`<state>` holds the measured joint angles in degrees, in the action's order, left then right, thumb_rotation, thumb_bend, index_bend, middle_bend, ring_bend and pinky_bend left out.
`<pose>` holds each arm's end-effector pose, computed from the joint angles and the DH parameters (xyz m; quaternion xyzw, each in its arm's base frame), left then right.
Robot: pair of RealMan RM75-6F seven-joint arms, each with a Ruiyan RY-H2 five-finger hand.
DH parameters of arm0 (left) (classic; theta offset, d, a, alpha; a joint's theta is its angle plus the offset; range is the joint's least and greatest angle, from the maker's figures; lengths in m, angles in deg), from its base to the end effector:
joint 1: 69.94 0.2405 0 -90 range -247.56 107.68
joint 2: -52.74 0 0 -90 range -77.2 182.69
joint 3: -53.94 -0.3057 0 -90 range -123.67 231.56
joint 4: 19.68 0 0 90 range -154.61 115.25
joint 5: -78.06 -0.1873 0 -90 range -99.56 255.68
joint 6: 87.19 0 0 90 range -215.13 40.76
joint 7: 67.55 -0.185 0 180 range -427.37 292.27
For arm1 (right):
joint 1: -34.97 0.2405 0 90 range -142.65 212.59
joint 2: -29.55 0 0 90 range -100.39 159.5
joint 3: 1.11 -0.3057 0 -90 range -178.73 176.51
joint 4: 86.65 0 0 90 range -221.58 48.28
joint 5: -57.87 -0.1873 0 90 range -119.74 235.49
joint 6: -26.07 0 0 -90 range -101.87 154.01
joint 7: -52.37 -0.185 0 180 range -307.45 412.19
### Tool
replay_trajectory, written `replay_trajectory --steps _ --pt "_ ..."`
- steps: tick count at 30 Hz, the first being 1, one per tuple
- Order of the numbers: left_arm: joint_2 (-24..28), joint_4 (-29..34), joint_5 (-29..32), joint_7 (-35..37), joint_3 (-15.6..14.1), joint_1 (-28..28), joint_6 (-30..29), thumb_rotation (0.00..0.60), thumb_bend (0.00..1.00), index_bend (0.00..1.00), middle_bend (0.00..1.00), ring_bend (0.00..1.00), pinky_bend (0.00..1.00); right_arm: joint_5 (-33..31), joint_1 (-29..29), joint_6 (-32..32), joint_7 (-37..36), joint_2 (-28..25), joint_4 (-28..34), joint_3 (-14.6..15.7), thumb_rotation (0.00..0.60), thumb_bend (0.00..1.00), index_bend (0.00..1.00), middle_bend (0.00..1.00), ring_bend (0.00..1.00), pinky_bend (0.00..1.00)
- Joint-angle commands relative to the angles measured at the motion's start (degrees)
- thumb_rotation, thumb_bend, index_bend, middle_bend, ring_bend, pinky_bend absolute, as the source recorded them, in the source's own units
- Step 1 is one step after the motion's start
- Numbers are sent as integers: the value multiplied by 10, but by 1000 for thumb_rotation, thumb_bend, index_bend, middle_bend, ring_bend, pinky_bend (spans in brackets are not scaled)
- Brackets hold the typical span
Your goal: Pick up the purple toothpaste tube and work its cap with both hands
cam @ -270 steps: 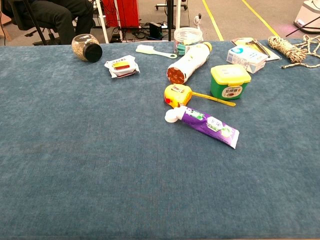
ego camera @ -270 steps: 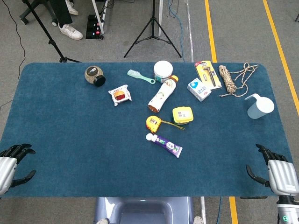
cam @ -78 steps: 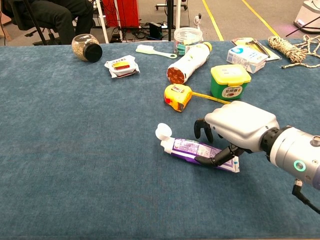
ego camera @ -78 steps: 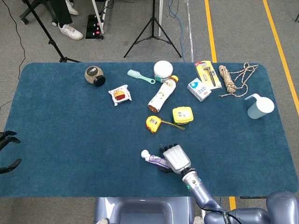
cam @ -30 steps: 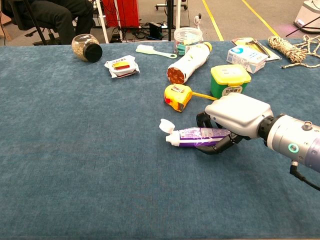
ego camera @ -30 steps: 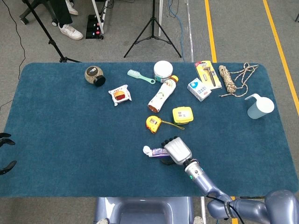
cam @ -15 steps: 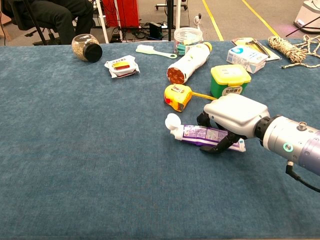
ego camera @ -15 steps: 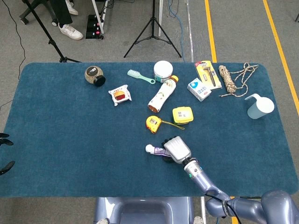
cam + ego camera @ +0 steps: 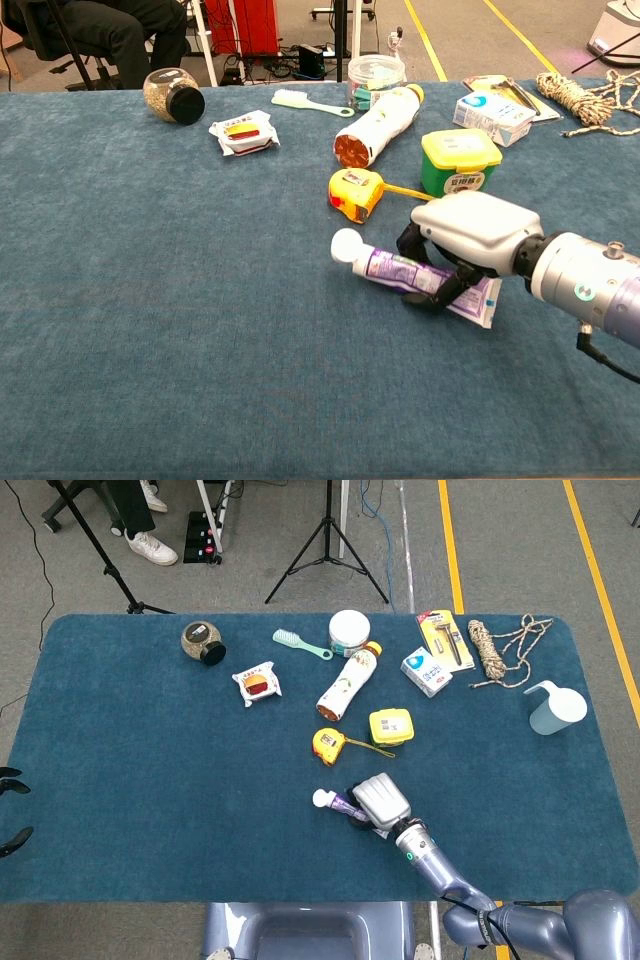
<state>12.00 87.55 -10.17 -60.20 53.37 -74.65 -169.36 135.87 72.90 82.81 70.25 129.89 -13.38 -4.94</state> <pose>-0.3024 0.2067 0.2938 -0.6218 -0.4077 -0.3530 0.5679 -0.1855 -0.3586 -0.0872 0.7949 -0.3218 0.3568 0.3705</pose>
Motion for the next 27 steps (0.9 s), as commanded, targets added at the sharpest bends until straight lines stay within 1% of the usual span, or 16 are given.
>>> replay_trajectory --steps 1,4,7,10,18,22,27 --pt "0 0 0 0 0 0 0 585 217 349 253 207 306 17 -4 20 -33 -7 13 -8 498 390 774 783 850 803" --pt "0 2 -4 -1 -1 -2 3 588 216 349 253 207 306 35 -7 40 -63 -15 30 -13 522 391 791 821 902 871" --pt "0 6 -10 -5 1 -5 4 586 217 349 254 207 306 44 -7 47 -85 -25 46 -17 546 391 807 849 952 937" --pt "0 12 -17 -11 2 -9 5 586 216 350 255 210 306 48 -8 50 -94 -35 61 -19 554 391 815 863 987 980" --pt "-5 32 -40 -41 10 -30 16 585 216 356 268 219 306 44 -12 51 -97 -54 103 -23 555 391 830 879 1000 1000" --pt "-10 48 -50 -68 14 -46 35 584 217 359 273 227 306 38 -13 46 -96 -62 123 -24 555 391 834 881 1000 1000" --pt "-18 82 -58 -96 19 -74 70 585 216 360 279 242 306 36 -11 45 -72 -67 145 -25 555 391 840 887 1000 1000"
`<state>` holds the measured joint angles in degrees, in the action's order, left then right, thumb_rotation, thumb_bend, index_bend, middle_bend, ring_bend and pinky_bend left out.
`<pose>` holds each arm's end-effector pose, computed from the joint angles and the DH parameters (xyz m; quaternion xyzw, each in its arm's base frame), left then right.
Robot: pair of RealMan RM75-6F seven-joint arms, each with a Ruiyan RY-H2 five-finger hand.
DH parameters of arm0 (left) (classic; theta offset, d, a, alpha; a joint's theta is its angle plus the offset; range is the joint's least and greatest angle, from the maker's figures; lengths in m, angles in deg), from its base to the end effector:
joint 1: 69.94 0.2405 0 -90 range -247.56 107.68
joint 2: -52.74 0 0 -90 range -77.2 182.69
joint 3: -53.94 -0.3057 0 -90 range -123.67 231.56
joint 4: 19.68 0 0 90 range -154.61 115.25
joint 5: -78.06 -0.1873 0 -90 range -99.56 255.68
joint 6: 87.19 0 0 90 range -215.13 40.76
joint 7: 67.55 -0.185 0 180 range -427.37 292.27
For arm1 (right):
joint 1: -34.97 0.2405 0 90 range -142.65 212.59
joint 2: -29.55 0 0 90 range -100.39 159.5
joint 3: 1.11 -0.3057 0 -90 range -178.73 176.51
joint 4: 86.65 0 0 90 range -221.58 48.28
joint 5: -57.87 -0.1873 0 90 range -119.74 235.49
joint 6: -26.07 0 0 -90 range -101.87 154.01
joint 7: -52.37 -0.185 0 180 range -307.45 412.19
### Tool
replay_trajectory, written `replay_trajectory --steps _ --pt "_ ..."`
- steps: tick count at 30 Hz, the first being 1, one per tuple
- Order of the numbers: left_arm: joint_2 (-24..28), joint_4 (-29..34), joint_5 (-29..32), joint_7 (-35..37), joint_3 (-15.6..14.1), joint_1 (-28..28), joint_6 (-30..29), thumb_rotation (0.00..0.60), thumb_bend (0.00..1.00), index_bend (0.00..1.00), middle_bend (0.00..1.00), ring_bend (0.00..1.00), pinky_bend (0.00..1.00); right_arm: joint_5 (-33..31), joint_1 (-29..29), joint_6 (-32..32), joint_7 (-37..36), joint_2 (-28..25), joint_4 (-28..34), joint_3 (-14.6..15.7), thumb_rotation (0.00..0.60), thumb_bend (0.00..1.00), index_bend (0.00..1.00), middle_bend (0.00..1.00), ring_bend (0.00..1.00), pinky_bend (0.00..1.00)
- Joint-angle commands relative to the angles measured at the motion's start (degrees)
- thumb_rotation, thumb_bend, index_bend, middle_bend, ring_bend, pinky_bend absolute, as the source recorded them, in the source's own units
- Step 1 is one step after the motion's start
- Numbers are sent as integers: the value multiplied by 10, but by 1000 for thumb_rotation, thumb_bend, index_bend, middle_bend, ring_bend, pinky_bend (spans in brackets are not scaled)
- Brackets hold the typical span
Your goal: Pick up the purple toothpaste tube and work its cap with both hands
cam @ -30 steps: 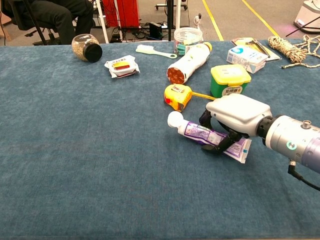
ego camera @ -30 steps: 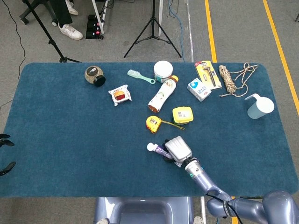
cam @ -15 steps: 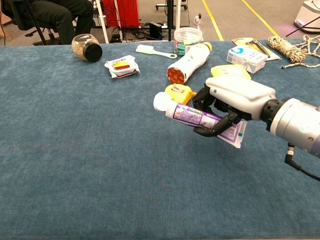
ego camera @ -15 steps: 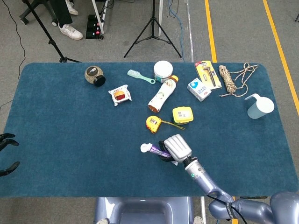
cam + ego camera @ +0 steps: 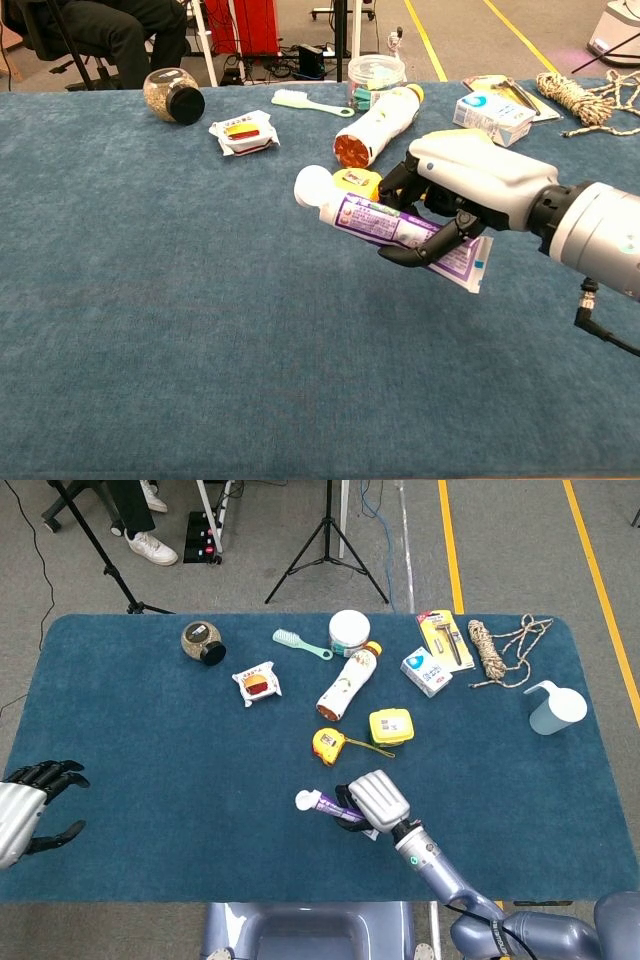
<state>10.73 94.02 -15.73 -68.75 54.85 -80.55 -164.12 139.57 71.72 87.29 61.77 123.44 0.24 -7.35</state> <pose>-0.2473 0.2325 0.2558 -0.6947 -0.3585 -0.3715 0.5009 -0.1479 -0.3467 -0.0379 0.7432 -0.3751 0.4573 0.3126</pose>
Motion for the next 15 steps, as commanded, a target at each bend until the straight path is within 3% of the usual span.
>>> replay_trajectory --steps 1,7,15 --pt "-6 28 2 -14 6 -23 31 583 217 360 279 243 306 -4 1 -1 17 -3 15 -1 558 391 841 887 1000 1000" --pt "-12 85 45 -56 26 -77 110 572 217 353 279 242 306 -11 -1 2 43 -3 40 -1 570 390 844 893 1000 1000" --pt "-65 156 175 -179 68 -161 186 423 216 292 276 222 306 -29 -2 3 74 2 60 -6 578 391 849 903 1000 1000"
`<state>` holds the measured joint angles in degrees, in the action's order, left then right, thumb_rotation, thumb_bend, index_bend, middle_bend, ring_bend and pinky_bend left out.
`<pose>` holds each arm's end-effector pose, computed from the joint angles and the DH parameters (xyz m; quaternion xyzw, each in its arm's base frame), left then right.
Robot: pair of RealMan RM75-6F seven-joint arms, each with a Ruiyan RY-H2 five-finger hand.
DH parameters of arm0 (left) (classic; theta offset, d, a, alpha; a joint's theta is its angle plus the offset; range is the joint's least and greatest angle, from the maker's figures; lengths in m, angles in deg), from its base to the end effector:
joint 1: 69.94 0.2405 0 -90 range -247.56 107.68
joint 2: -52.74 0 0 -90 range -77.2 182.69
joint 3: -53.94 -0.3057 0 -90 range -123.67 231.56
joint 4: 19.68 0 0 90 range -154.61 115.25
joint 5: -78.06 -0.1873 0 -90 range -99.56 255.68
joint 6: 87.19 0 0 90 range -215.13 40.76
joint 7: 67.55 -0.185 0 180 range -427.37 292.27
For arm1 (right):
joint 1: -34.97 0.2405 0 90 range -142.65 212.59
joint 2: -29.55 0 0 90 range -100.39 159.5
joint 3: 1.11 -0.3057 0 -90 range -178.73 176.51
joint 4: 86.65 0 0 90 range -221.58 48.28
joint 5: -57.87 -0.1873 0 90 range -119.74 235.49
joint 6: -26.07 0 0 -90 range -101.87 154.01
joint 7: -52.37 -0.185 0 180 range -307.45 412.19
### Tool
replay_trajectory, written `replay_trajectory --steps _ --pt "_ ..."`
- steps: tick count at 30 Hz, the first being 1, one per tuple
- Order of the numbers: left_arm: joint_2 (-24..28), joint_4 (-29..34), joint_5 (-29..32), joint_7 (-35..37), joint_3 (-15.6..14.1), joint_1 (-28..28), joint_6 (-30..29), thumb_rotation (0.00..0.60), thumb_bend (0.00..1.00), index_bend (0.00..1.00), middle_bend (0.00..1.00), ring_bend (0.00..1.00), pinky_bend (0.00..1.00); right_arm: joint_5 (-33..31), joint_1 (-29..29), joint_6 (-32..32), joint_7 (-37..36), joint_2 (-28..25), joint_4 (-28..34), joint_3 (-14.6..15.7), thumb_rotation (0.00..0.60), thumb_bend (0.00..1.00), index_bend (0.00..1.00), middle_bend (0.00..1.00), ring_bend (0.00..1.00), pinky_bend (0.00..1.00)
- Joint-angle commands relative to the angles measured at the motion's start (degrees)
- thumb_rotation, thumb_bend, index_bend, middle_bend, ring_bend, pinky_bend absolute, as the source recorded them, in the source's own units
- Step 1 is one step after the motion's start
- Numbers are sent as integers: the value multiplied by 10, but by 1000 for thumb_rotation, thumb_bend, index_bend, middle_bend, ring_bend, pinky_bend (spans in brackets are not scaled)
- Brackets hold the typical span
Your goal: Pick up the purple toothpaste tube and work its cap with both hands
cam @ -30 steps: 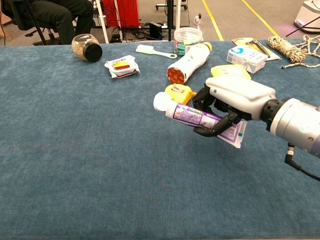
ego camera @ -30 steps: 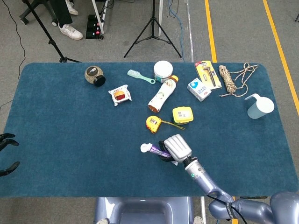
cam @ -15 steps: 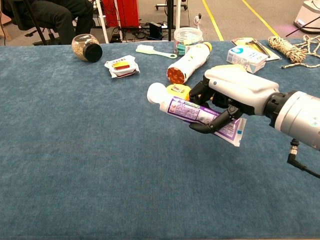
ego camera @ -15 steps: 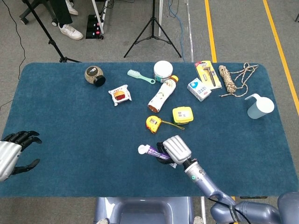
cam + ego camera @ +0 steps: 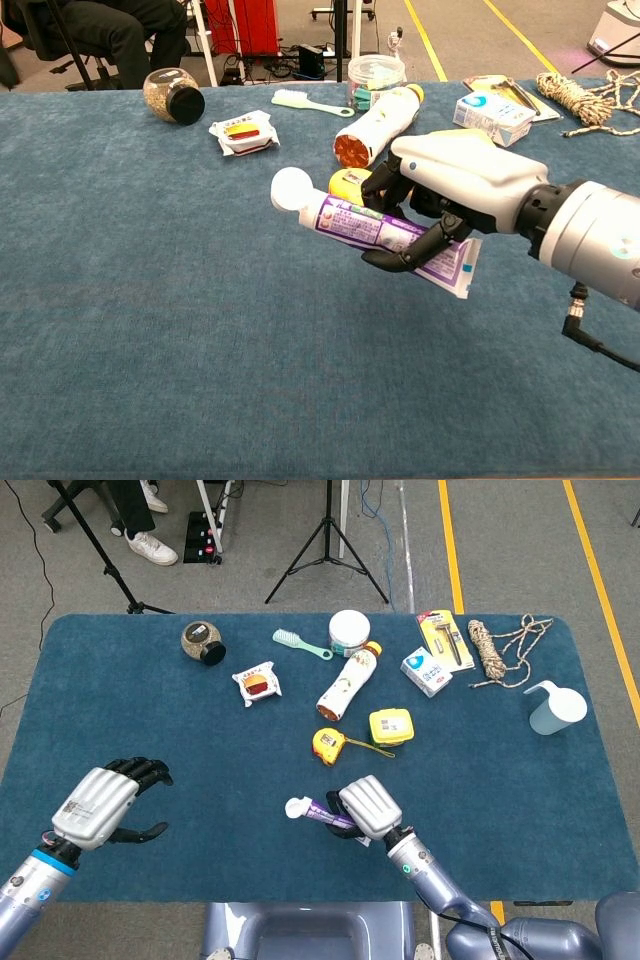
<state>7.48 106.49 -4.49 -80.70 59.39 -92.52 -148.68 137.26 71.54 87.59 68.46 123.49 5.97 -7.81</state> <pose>-0.1768 0.2715 0.1979 -0.7467 -0.3740 -0.3640 0.4125 -0.1309 -0.3349 -0.0372 0.7465 -0.3700 0.4577 0.3103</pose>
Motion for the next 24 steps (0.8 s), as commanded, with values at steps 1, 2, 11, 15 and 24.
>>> replay_trajectory --steps 1,2,11,15,24 --pt "-41 37 81 -78 26 -51 35 403 216 284 275 222 306 -8 0 0 9 3 4 -3 578 390 850 904 1000 1000" --pt "-53 43 106 -102 31 -63 36 393 216 277 275 222 306 -12 0 0 11 4 5 -5 577 390 850 904 1000 1000" --pt "-146 61 287 -257 49 -164 19 349 216 218 264 210 306 -28 -5 12 19 -1 20 -16 580 391 851 908 1000 1000" --pt "-190 59 351 -302 52 -205 -6 347 216 210 263 210 312 -25 -12 23 16 -4 28 -12 581 391 851 908 1000 1000" --pt "-252 55 442 -336 63 -266 -49 350 216 208 263 210 315 -1 -28 47 5 -12 44 0 582 391 851 910 1000 1000"
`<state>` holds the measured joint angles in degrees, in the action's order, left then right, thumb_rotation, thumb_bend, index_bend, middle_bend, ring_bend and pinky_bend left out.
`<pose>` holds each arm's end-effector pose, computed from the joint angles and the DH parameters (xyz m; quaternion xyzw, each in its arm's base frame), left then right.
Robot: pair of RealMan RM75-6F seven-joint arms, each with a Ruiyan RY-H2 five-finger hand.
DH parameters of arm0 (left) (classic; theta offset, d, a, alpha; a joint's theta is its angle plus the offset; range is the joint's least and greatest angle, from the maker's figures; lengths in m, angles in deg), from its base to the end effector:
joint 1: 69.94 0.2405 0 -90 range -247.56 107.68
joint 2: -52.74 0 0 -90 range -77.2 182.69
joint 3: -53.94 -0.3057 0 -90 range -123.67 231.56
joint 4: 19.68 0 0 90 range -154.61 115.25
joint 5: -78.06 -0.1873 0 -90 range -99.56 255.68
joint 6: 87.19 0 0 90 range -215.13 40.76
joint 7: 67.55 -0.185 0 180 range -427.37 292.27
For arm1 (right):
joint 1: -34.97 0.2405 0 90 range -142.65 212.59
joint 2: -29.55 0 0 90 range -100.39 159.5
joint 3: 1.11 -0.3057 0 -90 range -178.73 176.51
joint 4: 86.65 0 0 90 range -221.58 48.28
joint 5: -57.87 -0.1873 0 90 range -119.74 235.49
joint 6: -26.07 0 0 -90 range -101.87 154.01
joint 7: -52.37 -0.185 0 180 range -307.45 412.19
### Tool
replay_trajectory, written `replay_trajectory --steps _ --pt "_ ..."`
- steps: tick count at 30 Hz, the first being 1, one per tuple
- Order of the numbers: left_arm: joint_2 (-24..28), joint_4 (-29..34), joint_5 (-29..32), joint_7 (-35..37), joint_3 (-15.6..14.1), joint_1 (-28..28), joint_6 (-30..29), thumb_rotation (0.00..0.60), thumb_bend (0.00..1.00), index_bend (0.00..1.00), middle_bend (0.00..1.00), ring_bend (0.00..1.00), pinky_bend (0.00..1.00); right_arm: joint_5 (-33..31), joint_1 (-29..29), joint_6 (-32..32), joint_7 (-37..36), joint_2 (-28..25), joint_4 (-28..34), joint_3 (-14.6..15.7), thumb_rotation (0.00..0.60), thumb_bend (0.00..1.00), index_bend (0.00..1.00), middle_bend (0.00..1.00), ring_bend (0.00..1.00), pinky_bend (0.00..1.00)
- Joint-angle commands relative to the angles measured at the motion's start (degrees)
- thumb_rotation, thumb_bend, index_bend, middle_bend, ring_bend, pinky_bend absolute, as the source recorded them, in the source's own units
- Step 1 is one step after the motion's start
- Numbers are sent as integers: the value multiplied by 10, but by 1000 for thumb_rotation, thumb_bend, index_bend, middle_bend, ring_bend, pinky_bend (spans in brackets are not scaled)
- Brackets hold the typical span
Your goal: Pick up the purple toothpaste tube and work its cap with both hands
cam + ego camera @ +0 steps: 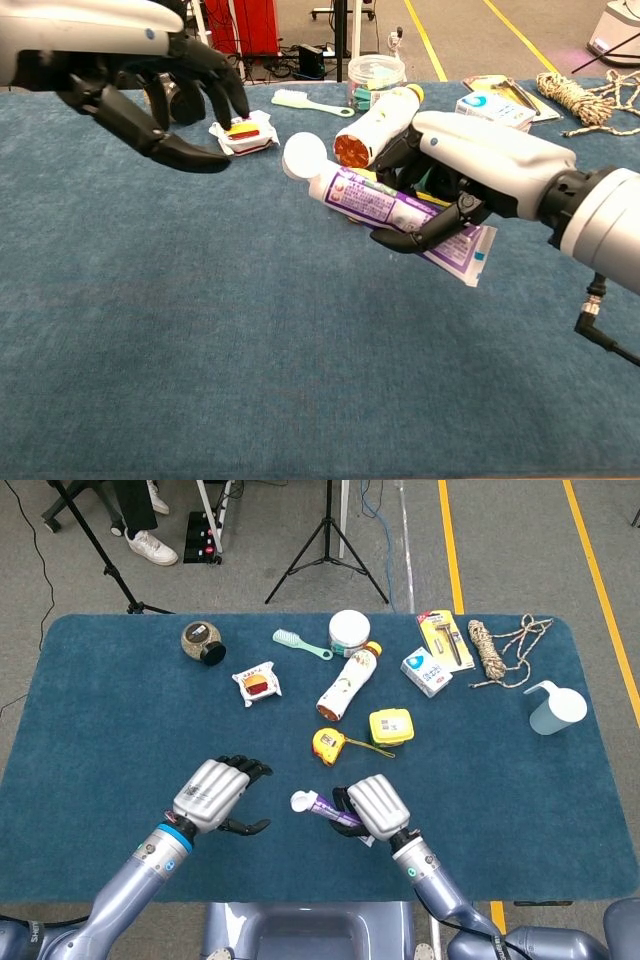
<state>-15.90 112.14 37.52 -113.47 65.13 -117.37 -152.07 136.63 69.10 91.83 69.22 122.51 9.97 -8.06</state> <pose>-0.0848 0.3314 0.0830 -0.7797 -0.3888 -0.3300 0.3634 -0.1341 -0.3281 -0.0184 0.7142 -0.3893 0.4816 0.3262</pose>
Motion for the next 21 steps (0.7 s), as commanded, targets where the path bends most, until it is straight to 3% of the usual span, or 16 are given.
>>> replay_trajectory --steps 1,8,21 --pt "-23 -2 31 -8 8 -24 -20 351 215 208 263 210 316 9 -5 7 -5 -4 6 3 582 391 851 910 1000 1000" --pt "-43 -8 62 9 20 -49 -37 347 216 208 263 210 317 29 -9 13 -11 -8 15 10 582 391 852 911 1000 1000" --pt "-53 -16 86 34 15 -75 -42 305 214 208 263 210 320 45 -7 10 -14 -5 19 12 582 390 853 913 1000 1000"
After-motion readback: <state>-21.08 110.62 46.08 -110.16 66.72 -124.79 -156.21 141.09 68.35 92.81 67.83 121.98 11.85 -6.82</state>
